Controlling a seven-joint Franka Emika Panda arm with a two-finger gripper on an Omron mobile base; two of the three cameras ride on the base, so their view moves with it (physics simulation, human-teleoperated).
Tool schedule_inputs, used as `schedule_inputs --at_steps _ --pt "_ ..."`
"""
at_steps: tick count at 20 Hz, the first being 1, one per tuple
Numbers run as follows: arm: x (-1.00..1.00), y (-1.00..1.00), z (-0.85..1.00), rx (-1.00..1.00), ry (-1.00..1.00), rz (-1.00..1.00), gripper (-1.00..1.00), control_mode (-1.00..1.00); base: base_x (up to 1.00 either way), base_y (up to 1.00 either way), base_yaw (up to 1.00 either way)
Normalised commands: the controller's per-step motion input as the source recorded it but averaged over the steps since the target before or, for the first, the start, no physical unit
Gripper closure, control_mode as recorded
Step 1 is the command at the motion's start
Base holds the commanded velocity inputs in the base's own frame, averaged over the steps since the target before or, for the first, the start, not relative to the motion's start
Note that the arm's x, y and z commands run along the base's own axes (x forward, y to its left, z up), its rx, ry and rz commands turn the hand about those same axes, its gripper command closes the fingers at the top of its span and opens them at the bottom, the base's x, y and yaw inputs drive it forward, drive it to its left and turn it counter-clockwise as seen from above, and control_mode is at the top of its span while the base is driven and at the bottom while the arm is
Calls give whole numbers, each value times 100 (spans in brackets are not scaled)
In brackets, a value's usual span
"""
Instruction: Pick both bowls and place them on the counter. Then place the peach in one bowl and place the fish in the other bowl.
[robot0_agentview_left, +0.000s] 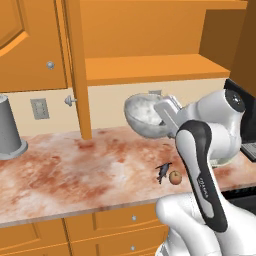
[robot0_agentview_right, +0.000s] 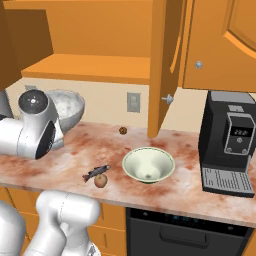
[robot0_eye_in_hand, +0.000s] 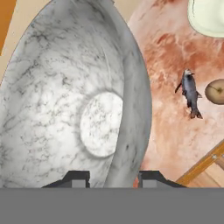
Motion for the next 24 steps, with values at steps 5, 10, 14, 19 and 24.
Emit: schedule_inputs --at_steps 5,10,14,19,24 --pt "2 15 -66 -18 12 8 100 -100 0 0 0" --pt "15 20 -67 -8 8 13 100 -100 0 0 0" --pt "4 11 -66 -3 5 15 100 -100 0 0 0" --pt "9 8 -61 -1 5 13 100 -100 0 0 0" --pt "21 15 -52 -1 7 10 100 -100 0 0 0"
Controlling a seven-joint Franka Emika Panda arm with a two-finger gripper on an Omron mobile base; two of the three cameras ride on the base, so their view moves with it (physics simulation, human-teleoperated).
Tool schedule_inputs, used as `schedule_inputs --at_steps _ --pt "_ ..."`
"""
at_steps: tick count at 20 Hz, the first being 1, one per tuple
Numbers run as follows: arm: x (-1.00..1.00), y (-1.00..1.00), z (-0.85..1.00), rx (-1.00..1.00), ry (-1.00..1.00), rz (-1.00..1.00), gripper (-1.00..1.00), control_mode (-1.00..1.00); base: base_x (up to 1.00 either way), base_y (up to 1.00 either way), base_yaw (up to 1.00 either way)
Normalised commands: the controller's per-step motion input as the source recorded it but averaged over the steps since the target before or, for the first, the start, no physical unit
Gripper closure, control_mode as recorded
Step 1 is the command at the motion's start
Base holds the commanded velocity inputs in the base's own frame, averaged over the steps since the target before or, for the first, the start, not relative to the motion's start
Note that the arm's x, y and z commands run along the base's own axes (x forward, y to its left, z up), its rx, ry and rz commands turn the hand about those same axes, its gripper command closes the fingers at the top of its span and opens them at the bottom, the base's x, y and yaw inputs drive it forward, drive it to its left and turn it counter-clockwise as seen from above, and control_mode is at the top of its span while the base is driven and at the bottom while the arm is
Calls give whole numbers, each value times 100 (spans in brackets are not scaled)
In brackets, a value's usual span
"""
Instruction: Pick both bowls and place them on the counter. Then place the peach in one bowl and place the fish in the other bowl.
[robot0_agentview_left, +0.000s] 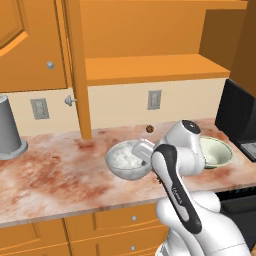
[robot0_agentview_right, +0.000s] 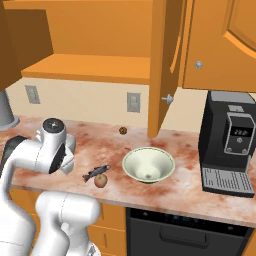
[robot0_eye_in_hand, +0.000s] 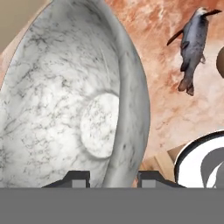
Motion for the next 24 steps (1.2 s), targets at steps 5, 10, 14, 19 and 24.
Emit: schedule_inputs --at_steps 5,10,14,19,24 --pt "27 16 -54 0 4 7 100 -100 0 0 0" --pt "27 6 -44 0 0 5 100 -100 0 0 0" --pt "26 1 -41 0 0 1 100 -100 0 0 0" --pt "17 0 -34 0 0 0 100 -100 0 0 0" --pt "4 0 -39 5 0 0 100 -100 0 0 0"
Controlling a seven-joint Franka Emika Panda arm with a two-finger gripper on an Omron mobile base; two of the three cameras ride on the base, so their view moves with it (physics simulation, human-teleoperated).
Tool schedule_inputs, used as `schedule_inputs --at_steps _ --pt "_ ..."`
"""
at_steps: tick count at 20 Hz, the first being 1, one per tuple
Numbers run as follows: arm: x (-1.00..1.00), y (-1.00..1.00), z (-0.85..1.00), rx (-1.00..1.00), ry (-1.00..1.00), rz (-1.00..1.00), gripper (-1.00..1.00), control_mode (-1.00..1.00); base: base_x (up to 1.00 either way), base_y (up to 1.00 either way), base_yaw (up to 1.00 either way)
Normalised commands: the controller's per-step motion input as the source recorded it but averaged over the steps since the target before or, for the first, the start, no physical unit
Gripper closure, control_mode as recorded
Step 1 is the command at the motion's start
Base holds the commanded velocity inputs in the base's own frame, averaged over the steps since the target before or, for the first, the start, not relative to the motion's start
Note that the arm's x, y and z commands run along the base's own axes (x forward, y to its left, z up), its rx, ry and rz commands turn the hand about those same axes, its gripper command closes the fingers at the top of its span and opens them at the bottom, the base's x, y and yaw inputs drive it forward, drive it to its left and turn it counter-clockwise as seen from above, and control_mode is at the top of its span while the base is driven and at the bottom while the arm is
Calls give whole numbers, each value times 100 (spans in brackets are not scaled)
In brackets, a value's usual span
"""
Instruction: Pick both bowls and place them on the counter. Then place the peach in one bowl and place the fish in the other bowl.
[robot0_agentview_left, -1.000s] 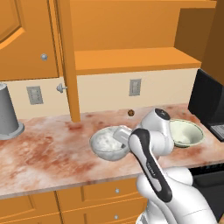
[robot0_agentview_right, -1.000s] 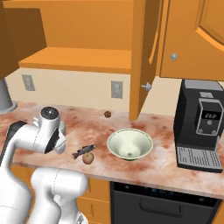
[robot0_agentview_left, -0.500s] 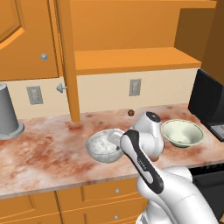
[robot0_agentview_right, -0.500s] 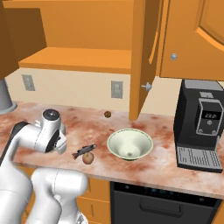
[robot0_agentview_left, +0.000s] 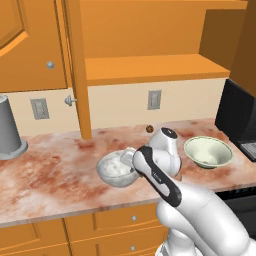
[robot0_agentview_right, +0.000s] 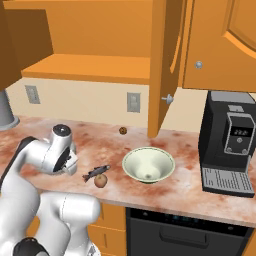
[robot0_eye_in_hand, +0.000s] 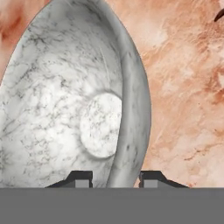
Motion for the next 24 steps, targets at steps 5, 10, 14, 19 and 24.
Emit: schedule_inputs --at_steps 5,10,14,19,24 --pt "1 0 -42 8 0 0 100 -100 0 0 0" --pt "0 -1 -39 7 0 1 -100 -100 0 0 0" --pt "0 -1 -10 1 0 0 -100 -100 0 0 0" --pt "-13 -12 2 2 0 0 -100 -100 0 0 0" --pt "-32 -27 21 0 0 -11 -100 -100 0 0 0"
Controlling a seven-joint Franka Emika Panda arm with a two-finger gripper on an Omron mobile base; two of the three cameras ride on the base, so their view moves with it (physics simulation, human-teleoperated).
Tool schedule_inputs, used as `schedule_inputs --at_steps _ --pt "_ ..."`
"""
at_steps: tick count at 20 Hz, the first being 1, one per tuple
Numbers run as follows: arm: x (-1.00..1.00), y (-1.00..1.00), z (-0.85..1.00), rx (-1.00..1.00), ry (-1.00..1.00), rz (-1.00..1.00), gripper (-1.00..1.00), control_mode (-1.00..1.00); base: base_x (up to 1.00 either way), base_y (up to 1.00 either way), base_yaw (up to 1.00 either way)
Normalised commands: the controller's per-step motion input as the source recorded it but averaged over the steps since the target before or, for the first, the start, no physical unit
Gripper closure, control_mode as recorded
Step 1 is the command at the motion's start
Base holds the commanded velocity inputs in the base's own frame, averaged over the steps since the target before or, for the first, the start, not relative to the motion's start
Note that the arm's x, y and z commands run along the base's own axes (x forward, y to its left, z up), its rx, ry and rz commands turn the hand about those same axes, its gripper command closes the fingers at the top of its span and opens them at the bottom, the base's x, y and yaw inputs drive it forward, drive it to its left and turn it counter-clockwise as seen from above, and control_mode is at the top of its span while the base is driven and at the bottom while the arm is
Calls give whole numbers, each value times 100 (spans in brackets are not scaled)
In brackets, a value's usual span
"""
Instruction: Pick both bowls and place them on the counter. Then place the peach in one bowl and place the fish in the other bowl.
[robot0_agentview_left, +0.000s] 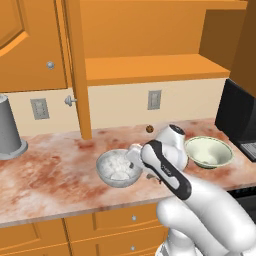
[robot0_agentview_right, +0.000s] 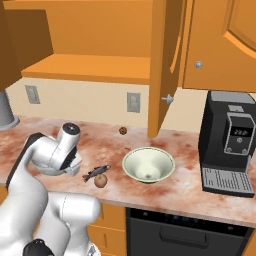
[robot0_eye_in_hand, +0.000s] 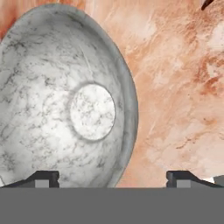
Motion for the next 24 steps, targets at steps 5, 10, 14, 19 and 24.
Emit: schedule_inputs --at_steps 5,10,14,19,24 --pt "-27 -21 35 -2 0 -17 -100 -100 0 0 0" --pt "-12 -26 12 -5 1 -16 -100 -100 0 0 0" --pt "0 -17 0 -12 9 -12 -100 -100 0 0 0" --pt "0 -23 10 -13 8 -3 -100 -100 0 0 0" --pt "0 -31 17 -12 8 0 -100 -100 0 0 0"
